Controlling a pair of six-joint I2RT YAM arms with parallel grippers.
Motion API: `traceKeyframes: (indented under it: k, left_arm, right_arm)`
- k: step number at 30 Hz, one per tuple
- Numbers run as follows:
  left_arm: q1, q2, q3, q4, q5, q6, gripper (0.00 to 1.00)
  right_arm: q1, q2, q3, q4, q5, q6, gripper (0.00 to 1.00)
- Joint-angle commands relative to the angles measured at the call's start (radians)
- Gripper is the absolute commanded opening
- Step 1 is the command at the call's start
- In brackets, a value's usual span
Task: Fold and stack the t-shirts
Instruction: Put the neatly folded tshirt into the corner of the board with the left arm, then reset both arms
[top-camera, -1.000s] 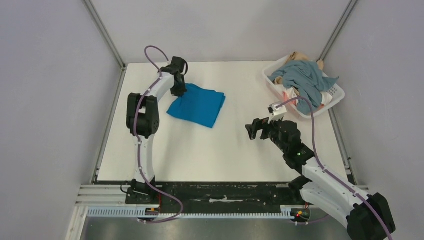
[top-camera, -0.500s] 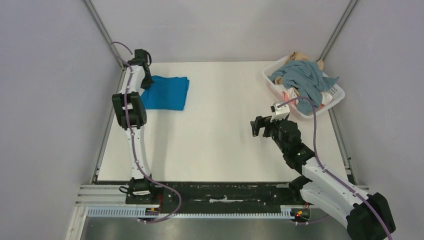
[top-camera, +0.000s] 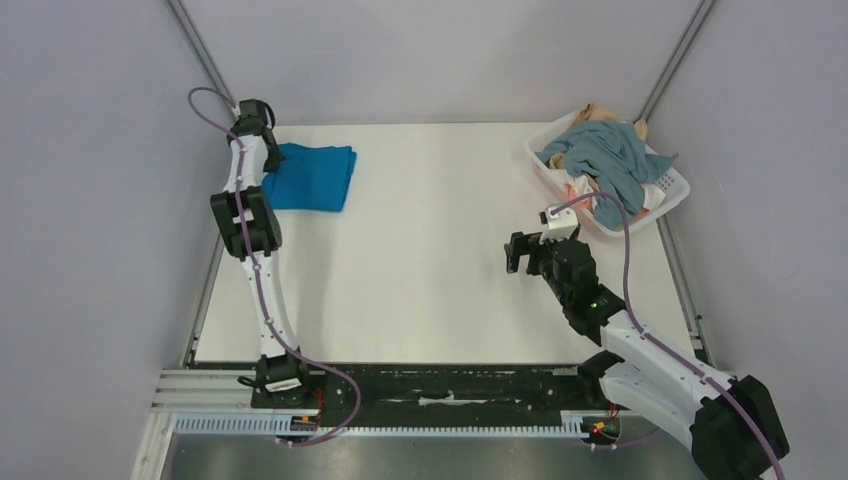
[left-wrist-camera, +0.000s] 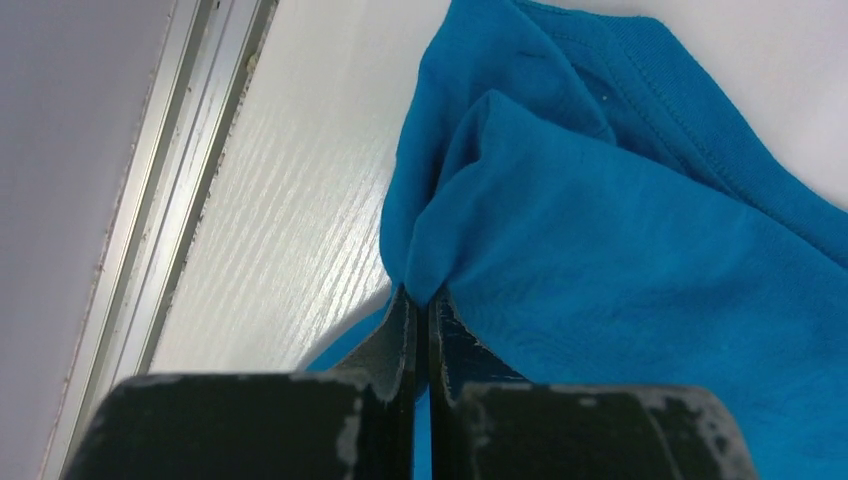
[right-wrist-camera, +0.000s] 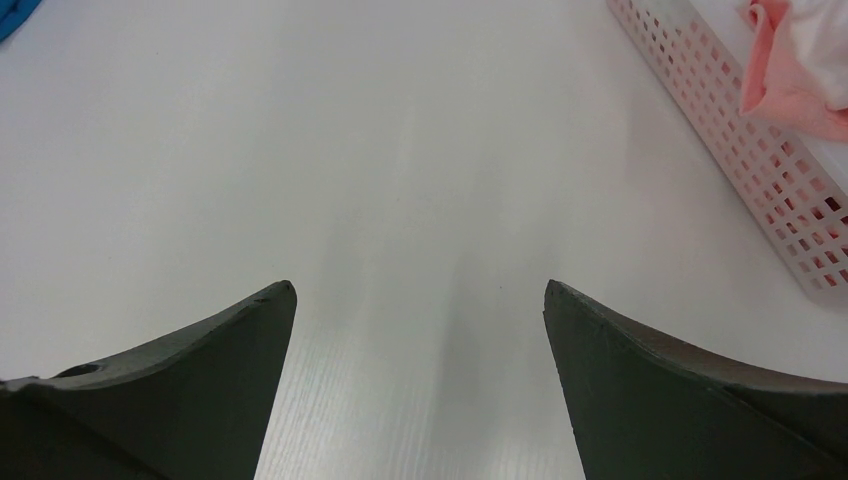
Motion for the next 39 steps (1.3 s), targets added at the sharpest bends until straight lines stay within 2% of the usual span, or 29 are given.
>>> traceKeyframes:
  k: [1, 2, 3, 6, 8, 10, 12, 14, 16, 19, 23, 25, 30, 32, 35, 39]
  left_arm:
    - [0.010, 0.000, 0.047, 0.067, -0.005, 0.054, 0.02]
    - [0.008, -0.001, 0.046, 0.063, -0.016, 0.046, 0.02]
    - [0.009, -0.009, 0.047, 0.056, -0.025, 0.032, 0.10]
    - [0.007, -0.071, 0.045, 0.032, -0.007, -0.012, 0.57]
    - [0.004, -0.150, 0.028, 0.027, 0.011, -0.056, 0.75]
    - [-0.008, -0.259, -0.035, 0.029, 0.026, -0.113, 0.78]
    - [-0.008, -0.386, -0.236, 0.106, 0.108, -0.207, 0.80]
    - [-0.025, -0.472, -0.413, 0.125, 0.077, -0.302, 0.81]
    - [-0.049, -0.582, -0.652, 0.236, 0.096, -0.346, 0.82]
    - [-0.090, -0.763, -0.917, 0.365, 0.119, -0.405, 0.83]
    - [-0.202, -1.084, -1.258, 0.490, 0.037, -0.432, 0.85]
    - [-0.282, -1.240, -1.445, 0.591, 0.056, -0.431, 0.85]
    - [-0.530, -1.560, -1.684, 0.579, -0.039, -0.440, 0.86]
    - [-0.596, -1.653, -1.762, 0.576, -0.040, -0.451, 0.86]
    - [-0.646, -1.775, -1.855, 0.546, -0.060, -0.470, 0.86]
    - [-0.649, -1.864, -1.924, 0.548, -0.058, -0.452, 0.86]
  right_arm:
    - [-0.001, 0.003, 0.029, 0.007, 0.036, -0.013, 0.98]
    - [0.000, 0.003, 0.028, 0.009, 0.049, -0.014, 0.98]
    - [0.000, 0.005, 0.026, 0.011, 0.066, -0.015, 0.98]
    - [0.000, 0.014, 0.027, 0.008, 0.107, -0.012, 0.98]
    - [-0.001, 0.013, 0.026, 0.002, 0.130, 0.001, 0.98]
    - [0.000, 0.005, 0.007, 0.013, 0.180, 0.022, 0.98]
    - [-0.001, -0.013, -0.022, 0.026, 0.208, 0.044, 0.98]
    - [-0.002, -0.032, -0.039, 0.022, 0.192, 0.067, 0.98]
    - [-0.001, -0.058, -0.042, -0.006, 0.180, 0.086, 0.98]
    - [-0.002, -0.115, -0.061, -0.028, 0.145, 0.103, 0.98]
    - [-0.001, -0.222, -0.139, -0.030, 0.111, 0.153, 0.98]
    - [-0.001, -0.273, -0.178, -0.029, 0.106, 0.174, 0.98]
    - [-0.001, -0.381, -0.236, -0.083, 0.151, 0.223, 0.98]
    - [-0.001, -0.408, -0.261, -0.099, 0.184, 0.242, 0.98]
    - [-0.001, -0.425, -0.285, -0.128, 0.217, 0.258, 0.98]
    - [0.000, -0.415, -0.305, -0.108, 0.221, 0.266, 0.98]
